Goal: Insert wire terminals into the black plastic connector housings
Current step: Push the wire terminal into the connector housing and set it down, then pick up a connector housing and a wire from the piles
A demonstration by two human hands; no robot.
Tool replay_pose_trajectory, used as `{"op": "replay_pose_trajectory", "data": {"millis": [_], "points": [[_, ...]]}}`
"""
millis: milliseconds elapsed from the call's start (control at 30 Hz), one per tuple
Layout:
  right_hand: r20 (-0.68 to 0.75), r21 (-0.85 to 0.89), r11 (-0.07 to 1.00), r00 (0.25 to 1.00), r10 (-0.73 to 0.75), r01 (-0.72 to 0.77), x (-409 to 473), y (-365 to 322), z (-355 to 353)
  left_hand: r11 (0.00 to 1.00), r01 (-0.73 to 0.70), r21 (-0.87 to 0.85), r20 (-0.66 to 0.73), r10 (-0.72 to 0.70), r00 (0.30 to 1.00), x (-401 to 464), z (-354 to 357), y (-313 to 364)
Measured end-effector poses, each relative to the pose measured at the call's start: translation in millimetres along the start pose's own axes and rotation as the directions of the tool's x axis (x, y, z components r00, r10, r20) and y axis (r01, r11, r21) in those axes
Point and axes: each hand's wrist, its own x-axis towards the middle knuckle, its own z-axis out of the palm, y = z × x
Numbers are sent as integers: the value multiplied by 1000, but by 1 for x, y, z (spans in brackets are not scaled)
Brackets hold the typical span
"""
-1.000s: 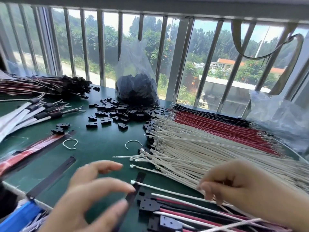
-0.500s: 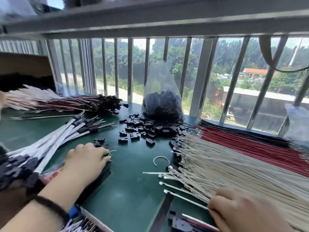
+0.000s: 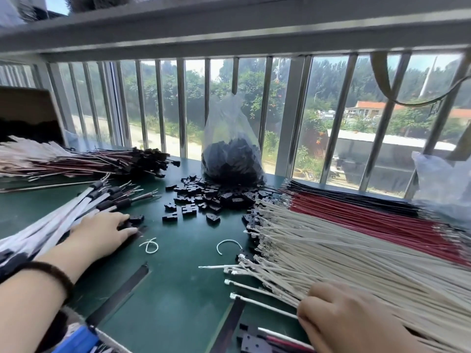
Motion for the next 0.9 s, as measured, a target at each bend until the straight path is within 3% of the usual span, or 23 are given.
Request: {"op": "replay_pose_trajectory", "data": {"millis": [100,233,367,500,633,733,833,900], "points": [[-5,-16,1000,1000,15,-15,0,0,1,976,-78,-204,-128,53,990,-2,-5,4],[21,-23,999,999,25,-24,1,-1,-2,914,-255,-317,-174,208,963,-15,-1,21],[66,18,999,997,42,-44,0,-5,-10,808,-335,-485,-217,260,941,-49,-5,35],[81,203,969,989,124,-138,-1,-3,-9,678,-445,-585,-192,418,888,-111,-18,65],[80,441,858,963,256,-265,-2,-1,-6,595,-557,-579,-182,572,800,-157,-18,102],[53,517,822,967,248,-239,-2,-1,-10,526,-498,-690,-176,546,819,-165,-5,112],[-45,451,867,964,262,-214,0,-1,-15,421,-380,-824,-139,500,855,-171,-1,118],[-138,429,887,958,252,-171,0,-1,-16,423,-359,-832,-137,470,872,-173,2,122]]}}
